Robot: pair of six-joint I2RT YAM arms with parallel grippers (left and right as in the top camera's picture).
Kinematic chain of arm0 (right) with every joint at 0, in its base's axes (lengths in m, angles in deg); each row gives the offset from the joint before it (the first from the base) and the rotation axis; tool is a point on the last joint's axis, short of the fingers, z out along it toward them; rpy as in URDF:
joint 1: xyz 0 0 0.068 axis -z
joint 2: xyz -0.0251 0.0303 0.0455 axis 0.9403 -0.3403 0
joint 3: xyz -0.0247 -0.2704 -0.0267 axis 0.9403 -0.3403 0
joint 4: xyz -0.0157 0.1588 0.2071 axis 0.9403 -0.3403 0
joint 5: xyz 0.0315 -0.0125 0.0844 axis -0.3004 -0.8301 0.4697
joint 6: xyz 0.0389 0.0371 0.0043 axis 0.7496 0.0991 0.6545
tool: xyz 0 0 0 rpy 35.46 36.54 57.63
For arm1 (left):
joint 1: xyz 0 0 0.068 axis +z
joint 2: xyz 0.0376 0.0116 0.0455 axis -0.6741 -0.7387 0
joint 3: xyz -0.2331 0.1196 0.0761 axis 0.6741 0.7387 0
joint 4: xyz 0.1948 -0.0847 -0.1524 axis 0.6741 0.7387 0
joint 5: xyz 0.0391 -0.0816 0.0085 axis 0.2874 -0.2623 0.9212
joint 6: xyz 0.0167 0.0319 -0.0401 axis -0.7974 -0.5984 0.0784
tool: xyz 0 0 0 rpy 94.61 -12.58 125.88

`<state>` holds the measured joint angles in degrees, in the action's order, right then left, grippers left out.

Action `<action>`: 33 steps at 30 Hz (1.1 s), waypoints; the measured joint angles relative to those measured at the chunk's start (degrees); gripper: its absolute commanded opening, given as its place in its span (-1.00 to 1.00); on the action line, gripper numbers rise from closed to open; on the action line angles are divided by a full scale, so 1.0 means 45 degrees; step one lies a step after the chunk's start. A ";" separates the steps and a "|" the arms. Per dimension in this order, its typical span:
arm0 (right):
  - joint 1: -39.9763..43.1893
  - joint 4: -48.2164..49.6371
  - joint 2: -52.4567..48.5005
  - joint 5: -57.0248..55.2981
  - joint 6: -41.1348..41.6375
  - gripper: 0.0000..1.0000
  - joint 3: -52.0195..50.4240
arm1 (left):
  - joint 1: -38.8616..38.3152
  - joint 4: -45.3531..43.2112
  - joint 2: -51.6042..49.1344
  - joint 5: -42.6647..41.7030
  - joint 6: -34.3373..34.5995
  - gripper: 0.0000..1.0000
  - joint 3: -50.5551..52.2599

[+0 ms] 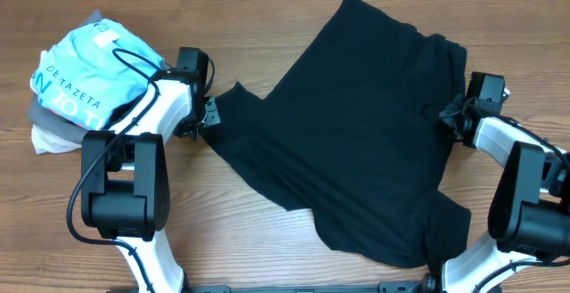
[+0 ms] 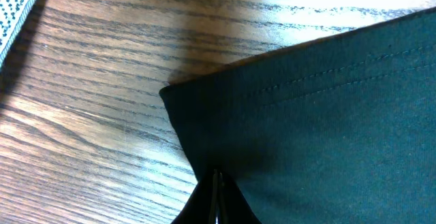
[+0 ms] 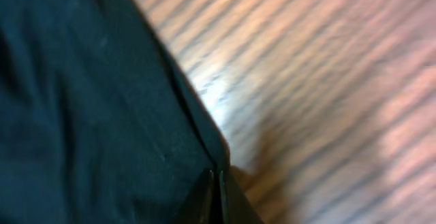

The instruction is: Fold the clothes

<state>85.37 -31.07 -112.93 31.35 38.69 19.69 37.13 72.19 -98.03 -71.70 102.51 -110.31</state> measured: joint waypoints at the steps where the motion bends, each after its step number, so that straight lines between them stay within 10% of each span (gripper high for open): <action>1: 0.0219 -0.0146 0.0010 -0.0034 0.0131 -0.92 0.0034 | 0.0000 0.0000 0.0000 0.0000 0.0000 -0.92 0.0000; 4: 0.1506 -0.0724 0.0063 -0.0160 0.0816 -0.92 0.0136 | 0.0000 0.0000 0.0000 0.0000 -0.0015 -0.77 0.0000; 10: 0.3876 -0.1666 0.0223 -0.0238 0.1836 -0.89 0.0248 | 0.0000 -0.0165 0.0000 -0.0253 -0.0384 0.45 -0.0010; 13: 0.4828 -0.1909 0.0277 0.0141 0.2200 -0.09 0.0262 | 0.0000 -0.0219 0.0000 -0.0437 -0.0403 0.55 -0.0010; 20: 0.5357 -0.2992 0.0981 0.1690 0.2225 0.15 0.0325 | 0.0000 -0.0384 0.0000 -0.1865 -0.1020 0.22 -0.0019; 25: 0.5280 -0.3065 0.3230 0.3138 0.2278 0.20 0.0350 | -0.0262 -0.0928 0.0000 -0.4323 -0.1914 -0.92 -0.0068; 33: 0.5251 -0.3876 0.6523 0.5367 0.2293 0.25 0.0563 | -0.2467 -0.1496 0.0000 -0.6251 -0.2011 -0.92 -0.0121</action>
<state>109.00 -48.51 -83.57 55.50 49.00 22.22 26.02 65.46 -98.03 -99.83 93.46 -110.86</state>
